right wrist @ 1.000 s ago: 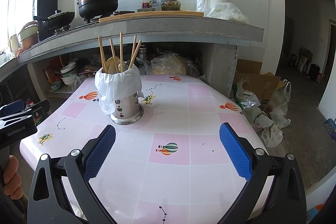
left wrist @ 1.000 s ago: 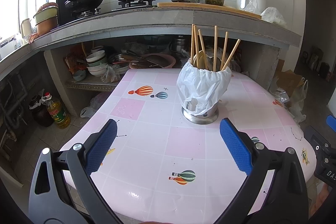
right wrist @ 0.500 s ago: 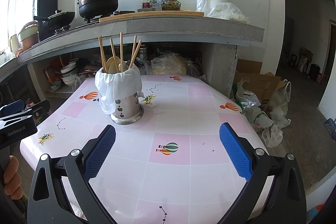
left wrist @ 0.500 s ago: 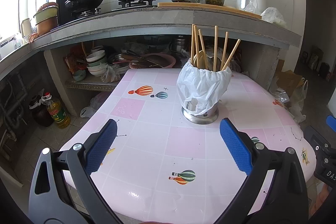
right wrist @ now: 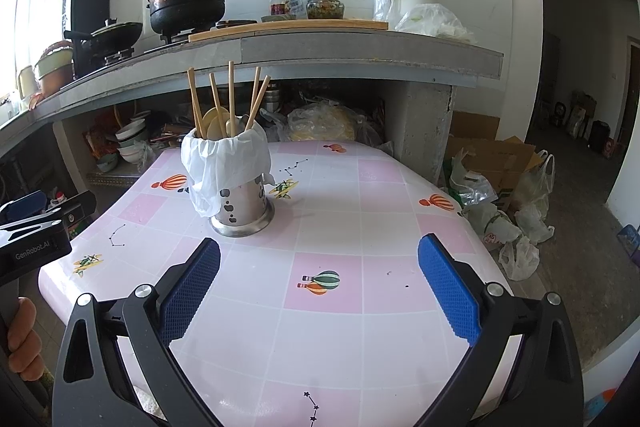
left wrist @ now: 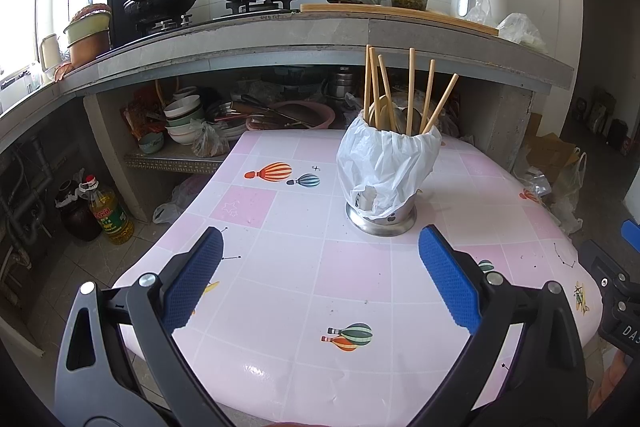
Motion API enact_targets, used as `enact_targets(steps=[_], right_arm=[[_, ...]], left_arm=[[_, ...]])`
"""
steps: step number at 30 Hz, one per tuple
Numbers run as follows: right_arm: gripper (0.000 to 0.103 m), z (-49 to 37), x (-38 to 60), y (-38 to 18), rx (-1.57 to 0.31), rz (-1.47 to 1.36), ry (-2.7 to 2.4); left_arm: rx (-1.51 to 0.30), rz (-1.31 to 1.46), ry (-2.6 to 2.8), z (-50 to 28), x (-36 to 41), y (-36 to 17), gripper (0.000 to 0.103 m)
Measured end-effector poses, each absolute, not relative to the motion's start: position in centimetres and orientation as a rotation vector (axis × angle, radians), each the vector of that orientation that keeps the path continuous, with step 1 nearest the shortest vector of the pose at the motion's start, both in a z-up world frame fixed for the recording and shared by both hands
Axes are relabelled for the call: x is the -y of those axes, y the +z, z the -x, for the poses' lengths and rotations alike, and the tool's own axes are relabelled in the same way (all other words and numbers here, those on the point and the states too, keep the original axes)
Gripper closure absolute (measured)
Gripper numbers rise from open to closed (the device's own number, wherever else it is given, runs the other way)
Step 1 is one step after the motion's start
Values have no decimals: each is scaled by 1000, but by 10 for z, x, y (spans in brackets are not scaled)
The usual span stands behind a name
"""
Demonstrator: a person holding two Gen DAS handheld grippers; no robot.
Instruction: Organize utensils
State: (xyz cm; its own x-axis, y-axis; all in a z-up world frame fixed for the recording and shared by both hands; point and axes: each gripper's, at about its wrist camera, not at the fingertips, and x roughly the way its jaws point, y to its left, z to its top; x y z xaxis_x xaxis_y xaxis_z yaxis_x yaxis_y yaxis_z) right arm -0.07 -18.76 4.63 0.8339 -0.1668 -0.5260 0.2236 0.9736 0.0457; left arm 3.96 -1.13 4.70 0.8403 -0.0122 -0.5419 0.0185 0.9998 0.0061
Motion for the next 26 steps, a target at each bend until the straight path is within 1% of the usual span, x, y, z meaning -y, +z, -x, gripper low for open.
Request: enact_targets(steps=[26], right_arm=[[7,1,185,44,-547,-104,-204]], left_arm=[[-578,-16,-22,-39,13,43,8]])
